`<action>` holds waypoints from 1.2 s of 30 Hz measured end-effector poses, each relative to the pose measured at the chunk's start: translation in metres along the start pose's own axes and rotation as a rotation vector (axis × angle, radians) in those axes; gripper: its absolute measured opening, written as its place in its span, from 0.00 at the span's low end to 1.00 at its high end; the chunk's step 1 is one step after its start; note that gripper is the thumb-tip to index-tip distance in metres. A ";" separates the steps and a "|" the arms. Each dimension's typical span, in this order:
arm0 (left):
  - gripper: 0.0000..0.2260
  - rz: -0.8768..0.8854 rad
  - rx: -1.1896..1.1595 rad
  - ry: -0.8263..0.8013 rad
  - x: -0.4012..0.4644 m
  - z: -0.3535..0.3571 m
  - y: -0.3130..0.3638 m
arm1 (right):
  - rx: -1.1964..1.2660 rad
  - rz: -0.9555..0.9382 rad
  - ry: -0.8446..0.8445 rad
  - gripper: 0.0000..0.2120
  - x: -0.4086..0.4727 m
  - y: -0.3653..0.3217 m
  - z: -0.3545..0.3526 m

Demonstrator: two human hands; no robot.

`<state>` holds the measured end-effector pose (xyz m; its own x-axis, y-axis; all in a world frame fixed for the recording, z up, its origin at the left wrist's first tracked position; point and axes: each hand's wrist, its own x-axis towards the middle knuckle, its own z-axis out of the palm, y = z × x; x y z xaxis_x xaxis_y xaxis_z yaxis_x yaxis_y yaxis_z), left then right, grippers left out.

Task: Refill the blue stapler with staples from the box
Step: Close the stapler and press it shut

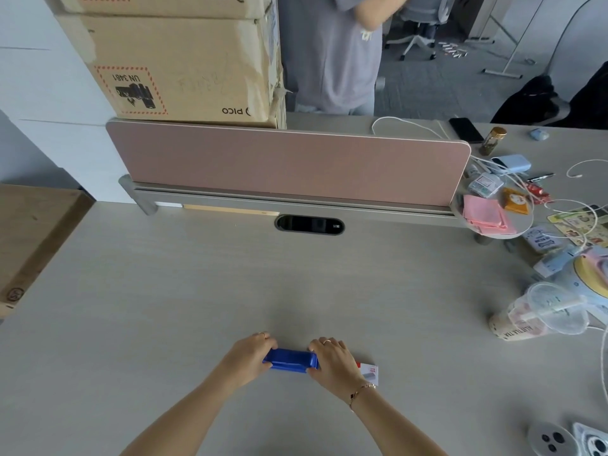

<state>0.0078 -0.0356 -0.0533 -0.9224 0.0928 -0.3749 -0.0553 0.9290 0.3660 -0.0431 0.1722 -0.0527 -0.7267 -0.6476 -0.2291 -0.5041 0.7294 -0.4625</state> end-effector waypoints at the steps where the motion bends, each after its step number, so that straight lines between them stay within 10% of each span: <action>1: 0.11 0.002 0.006 -0.002 0.001 0.001 0.001 | -0.006 0.008 -0.016 0.09 0.001 0.000 0.000; 36: 0.06 -0.006 -0.010 -0.038 0.012 0.012 -0.003 | -0.175 -0.012 -0.010 0.08 0.011 0.004 0.012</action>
<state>0.0014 -0.0334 -0.0689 -0.9071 0.1013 -0.4086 -0.0644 0.9259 0.3723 -0.0473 0.1653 -0.0676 -0.7157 -0.6582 -0.2336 -0.5870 0.7481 -0.3094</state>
